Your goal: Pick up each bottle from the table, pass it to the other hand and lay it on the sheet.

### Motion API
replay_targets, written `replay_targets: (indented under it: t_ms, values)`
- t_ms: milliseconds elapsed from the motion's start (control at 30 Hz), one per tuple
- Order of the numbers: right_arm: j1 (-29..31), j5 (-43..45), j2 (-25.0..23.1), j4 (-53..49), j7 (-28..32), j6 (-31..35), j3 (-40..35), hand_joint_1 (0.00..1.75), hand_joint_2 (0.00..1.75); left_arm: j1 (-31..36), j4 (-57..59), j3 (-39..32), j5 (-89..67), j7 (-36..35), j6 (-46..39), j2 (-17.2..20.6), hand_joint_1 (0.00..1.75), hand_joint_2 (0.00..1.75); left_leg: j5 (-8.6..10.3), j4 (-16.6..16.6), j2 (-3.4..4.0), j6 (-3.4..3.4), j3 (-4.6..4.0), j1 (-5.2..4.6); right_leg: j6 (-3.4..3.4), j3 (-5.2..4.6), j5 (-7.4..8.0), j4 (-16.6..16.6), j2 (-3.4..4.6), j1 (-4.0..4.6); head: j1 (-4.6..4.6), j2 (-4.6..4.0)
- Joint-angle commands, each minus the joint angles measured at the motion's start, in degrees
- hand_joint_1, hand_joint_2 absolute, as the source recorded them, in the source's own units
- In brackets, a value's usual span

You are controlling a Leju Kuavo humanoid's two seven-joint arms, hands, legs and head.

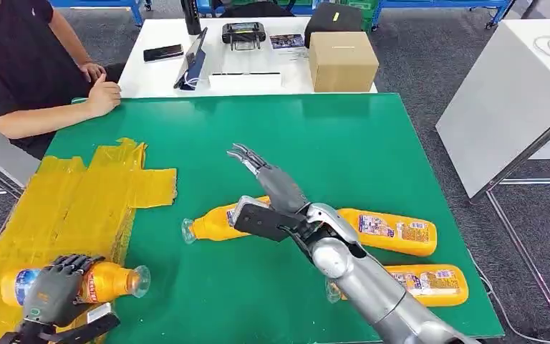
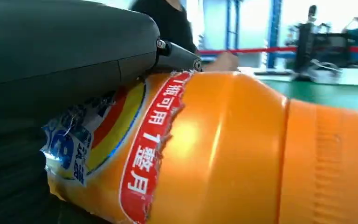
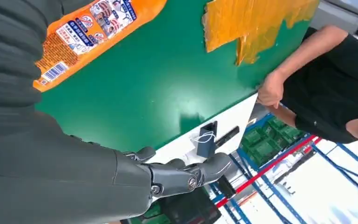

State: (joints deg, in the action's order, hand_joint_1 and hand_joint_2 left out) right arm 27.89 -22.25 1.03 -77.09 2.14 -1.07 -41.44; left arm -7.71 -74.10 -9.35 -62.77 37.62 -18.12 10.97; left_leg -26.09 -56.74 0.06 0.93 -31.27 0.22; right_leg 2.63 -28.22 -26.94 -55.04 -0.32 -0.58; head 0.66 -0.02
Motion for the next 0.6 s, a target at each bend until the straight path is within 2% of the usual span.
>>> replay_targets:
  t_ms: [33,67,100,233,367,500,600]
  values:
    - [4.18,0.29,-0.75,6.13,-0.18,-0.46,-1.67,0.00,1.75,-0.73,4.13,7.60,0.19,0.18,1.22,2.53,0.77,1.75,0.01,0.05,0.11,-0.01,0.07,-0.04,-0.03,0.01,0.03,0.01,0.12,-0.03,0.02,0.00]
    - [4.18,0.29,-0.75,6.13,-0.18,-0.46,-1.67,0.00,1.75,-0.73,4.13,7.60,0.19,0.18,1.22,2.53,0.17,1.75,0.01,0.05,0.18,-0.03,0.07,0.01,-0.07,0.00,0.06,0.03,0.21,0.02,0.00,0.00]
    - [4.28,0.32,-0.73,6.25,-0.20,-0.52,-1.69,0.00,1.75,-0.53,4.44,8.75,-1.18,-1.72,2.98,3.81,0.00,0.00,0.02,0.06,0.11,-0.02,0.09,-0.02,-0.06,0.04,0.04,0.02,0.13,-0.02,0.02,0.00]
    - [5.80,0.66,-1.22,8.05,-0.48,-1.24,-1.85,0.00,1.75,-0.64,4.58,9.45,2.95,0.16,5.47,5.28,0.00,0.00,0.01,0.04,0.10,-0.03,0.12,-0.03,-0.04,0.05,0.03,-0.02,0.12,-0.02,0.02,0.00]
    - [5.33,0.44,-1.89,8.74,-0.32,-1.30,-2.41,0.00,1.75,-2.74,2.57,7.65,5.42,2.18,5.47,4.14,0.00,0.00,0.00,0.05,0.23,-0.05,0.14,0.03,-0.06,0.07,0.06,0.02,0.26,0.04,-0.02,0.00]
    - [5.85,0.40,-1.94,8.81,-0.29,-1.25,-2.56,0.00,1.75,-2.93,-0.01,8.47,10.79,2.38,6.22,4.51,0.00,0.00,0.01,0.00,0.12,-0.05,0.07,-0.01,-0.03,0.00,0.00,-0.06,0.12,-0.01,0.02,0.00]
    - [5.25,0.24,-2.05,8.89,-0.30,-1.19,-2.40,0.00,1.75,-2.67,-2.86,9.30,16.76,2.38,4.00,3.07,0.00,0.00,0.03,-0.02,0.01,-0.05,0.00,0.02,-0.03,-0.04,0.02,-0.05,0.02,0.02,0.00,0.00]
